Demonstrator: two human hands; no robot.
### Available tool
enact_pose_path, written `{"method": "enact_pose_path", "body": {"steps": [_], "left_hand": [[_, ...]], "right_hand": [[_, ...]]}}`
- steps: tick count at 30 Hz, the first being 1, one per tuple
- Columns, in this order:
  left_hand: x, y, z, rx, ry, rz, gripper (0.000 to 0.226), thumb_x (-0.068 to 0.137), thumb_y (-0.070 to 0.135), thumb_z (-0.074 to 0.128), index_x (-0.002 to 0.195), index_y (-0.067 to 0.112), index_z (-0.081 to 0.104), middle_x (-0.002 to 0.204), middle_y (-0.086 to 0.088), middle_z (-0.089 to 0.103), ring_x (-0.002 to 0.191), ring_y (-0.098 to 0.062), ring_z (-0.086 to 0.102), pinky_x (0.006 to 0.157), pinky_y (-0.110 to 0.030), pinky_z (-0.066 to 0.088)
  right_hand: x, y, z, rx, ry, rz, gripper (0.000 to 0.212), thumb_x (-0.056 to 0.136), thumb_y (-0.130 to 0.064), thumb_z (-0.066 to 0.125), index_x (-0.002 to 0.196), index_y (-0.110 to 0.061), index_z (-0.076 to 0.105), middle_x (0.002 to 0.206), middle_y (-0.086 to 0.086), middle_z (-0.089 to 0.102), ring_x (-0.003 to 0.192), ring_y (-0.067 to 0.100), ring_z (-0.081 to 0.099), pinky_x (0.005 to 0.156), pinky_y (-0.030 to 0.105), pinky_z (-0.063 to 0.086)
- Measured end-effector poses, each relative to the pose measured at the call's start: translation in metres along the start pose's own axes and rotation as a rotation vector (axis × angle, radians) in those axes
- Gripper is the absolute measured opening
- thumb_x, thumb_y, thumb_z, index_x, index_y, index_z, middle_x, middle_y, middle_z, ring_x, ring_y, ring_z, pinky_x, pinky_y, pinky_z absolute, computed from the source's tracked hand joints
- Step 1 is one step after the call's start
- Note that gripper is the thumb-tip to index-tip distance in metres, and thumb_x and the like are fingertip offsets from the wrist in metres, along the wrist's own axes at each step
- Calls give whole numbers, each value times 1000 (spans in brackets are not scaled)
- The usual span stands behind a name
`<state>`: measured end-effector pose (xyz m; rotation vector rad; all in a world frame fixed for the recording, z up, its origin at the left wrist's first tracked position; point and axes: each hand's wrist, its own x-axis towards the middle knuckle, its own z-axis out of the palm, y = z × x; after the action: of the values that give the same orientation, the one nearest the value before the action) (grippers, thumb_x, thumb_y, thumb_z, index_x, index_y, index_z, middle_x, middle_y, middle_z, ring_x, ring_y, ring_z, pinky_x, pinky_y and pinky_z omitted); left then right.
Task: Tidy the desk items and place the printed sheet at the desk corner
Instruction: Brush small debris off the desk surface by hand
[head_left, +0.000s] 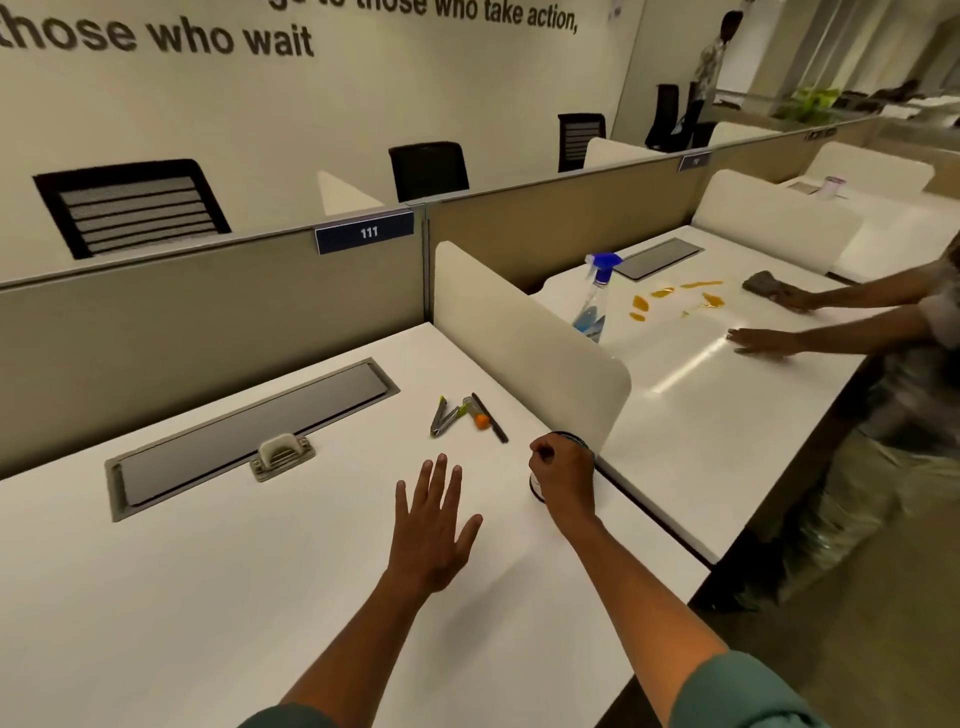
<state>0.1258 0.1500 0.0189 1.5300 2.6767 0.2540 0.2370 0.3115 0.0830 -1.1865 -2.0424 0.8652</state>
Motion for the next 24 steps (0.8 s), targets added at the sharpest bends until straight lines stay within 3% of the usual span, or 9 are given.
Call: {"method": "enact_pose_path", "body": {"steps": [10,16,24], "left_hand": [[46,29,14,5,-18,19,73,96,61,13,154,23,-9,160,-2,-23,148,-23,-22,119,-50,-10],[61,32,22,24,-35,3,73,95,63,10,152,24,-13,160,-1,-24,147,-22,-23,118,-49,-13],[69,36,26,42,-47,-9,73,94,63,7,153,23,-12,159,-2,-24,148,-23,-22,118,-50,-11]], "right_hand": [[50,46,-4,-69,-19,26,13,87,-3,58,89,-6,71,87,11,71,82,26,64,68,27,48],[63,63,0,-138,-75,34,17,89,-1,55,94,-7,70,94,13,69,87,27,62,68,26,44],[69,73,2,-212,-141,-17,21,89,2,52,90,-10,70,92,11,67,83,26,62,69,33,54]]}}
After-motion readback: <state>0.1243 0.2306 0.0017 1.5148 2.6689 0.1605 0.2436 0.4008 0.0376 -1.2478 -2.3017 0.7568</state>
